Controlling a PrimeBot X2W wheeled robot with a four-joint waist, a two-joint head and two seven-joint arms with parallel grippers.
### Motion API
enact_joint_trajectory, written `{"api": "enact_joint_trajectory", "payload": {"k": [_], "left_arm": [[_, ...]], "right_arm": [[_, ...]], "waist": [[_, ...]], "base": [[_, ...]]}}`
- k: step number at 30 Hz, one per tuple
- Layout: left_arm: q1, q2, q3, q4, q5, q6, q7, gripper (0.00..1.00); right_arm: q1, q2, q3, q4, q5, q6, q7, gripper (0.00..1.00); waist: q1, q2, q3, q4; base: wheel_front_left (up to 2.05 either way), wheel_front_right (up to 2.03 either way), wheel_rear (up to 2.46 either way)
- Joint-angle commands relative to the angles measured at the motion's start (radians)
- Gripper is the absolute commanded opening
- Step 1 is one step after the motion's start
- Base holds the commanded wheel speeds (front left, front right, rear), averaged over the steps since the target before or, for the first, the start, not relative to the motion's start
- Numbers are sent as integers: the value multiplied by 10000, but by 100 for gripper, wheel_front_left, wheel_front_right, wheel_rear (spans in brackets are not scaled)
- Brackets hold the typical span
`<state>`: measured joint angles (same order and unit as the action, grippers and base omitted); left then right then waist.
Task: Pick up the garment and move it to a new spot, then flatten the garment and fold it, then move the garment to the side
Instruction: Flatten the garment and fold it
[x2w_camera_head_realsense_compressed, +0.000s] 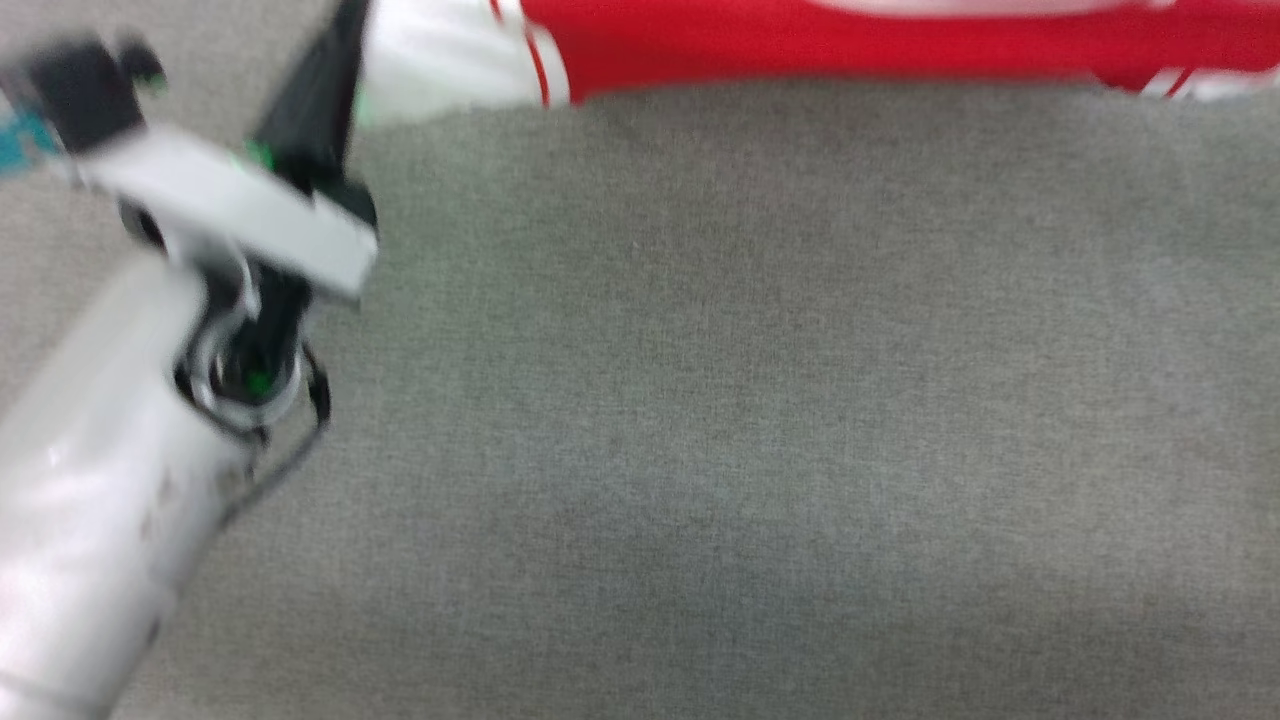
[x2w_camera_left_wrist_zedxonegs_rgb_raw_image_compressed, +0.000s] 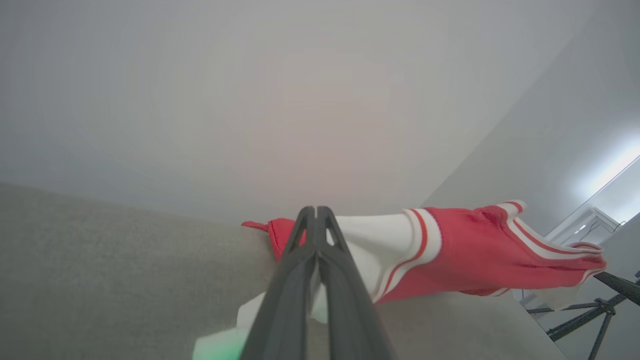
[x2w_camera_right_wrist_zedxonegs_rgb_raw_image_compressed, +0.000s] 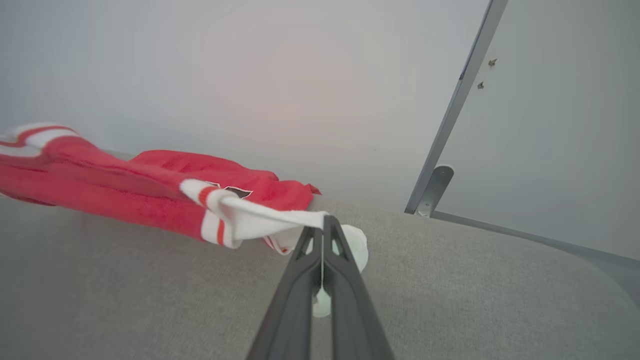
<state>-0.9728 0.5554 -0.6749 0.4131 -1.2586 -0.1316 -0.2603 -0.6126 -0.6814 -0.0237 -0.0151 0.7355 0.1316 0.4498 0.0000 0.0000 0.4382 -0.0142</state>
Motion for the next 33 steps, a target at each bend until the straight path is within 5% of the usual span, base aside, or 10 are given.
{"api": "enact_joint_trajectory", "payload": {"k": [1, 16, 33], "left_arm": [[414, 133, 66, -214, -9, 25, -57, 0], [6000, 1151, 777, -3631, 632, 194, -54, 0], [9180, 3119, 698, -7332, 335, 1139, 71, 0]], "right_arm": [[495, -42, -128, -234, 72, -17, 215, 0], [6257, 121, -1935, -3825, 1306, -16, 3317, 0], [9646, 608, -3379, -6069, 2043, -14, 4966, 0]], "waist": [[0, 0, -384, 37], [0, 0, -1307, 64], [0, 0, -1238, 41]], "base": [[0, 0, 0], [0, 0, 0], [0, 0, 0]]}}
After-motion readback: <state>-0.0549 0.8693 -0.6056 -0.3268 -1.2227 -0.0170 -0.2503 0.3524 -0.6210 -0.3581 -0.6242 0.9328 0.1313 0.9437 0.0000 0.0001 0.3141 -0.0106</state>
